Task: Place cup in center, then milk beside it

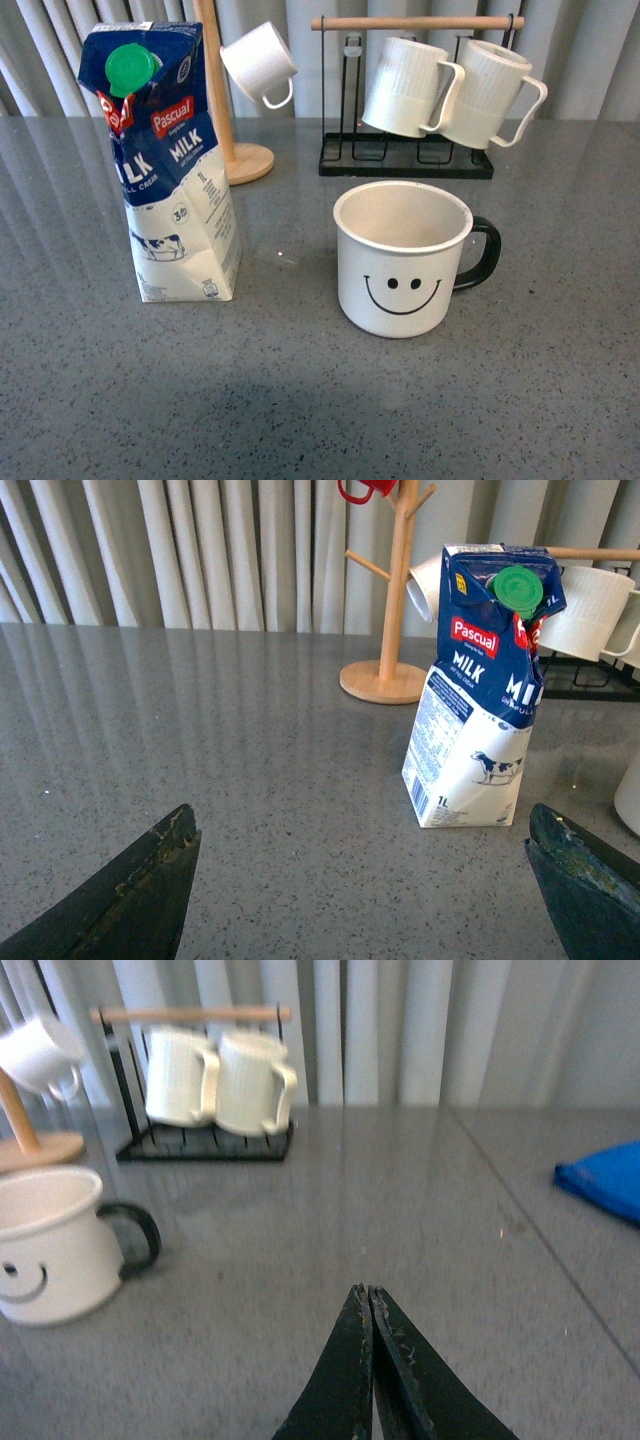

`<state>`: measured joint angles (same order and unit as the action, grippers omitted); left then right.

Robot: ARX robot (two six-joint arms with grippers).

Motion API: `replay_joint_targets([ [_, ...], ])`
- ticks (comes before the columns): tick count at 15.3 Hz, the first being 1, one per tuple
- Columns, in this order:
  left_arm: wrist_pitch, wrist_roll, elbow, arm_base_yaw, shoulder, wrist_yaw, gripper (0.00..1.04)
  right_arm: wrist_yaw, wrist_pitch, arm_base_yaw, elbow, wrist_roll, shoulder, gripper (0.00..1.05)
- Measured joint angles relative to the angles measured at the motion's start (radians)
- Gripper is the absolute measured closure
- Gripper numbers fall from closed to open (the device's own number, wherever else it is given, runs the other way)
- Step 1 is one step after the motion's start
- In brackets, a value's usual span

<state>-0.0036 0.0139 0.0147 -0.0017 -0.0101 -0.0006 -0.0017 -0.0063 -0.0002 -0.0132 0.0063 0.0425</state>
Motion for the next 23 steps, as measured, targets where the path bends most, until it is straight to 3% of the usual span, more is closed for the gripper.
replay_joint_targets([
  [6, 0.0, 0.0, 0.0, 0.0, 0.0, 0.001, 0.07, 0.002, 0.002, 0.0, 0.0, -0.001, -0.039, 1.02],
  [13, 0.0, 0.0, 0.0, 0.0, 0.0, 0.0, 0.07, 0.002, 0.002, 0.0, 0.0, 0.0, -0.039, 0.13],
  [14, 0.0, 0.0, 0.0, 0.0, 0.0, 0.0, 0.07, 0.002, 0.002, 0.0, 0.0, 0.0, -0.039, 0.04],
  [22, 0.0, 0.0, 0.0, 0.0, 0.0, 0.0, 0.07, 0.002, 0.002, 0.0, 0.0, 0.0, -0.039, 0.07],
  [23, -0.119, 0.01, 0.031, -0.014, -0.024, -0.035, 0.07, 0.002, 0.002, 0.0, 0.0, 0.0, -0.039, 0.07],
])
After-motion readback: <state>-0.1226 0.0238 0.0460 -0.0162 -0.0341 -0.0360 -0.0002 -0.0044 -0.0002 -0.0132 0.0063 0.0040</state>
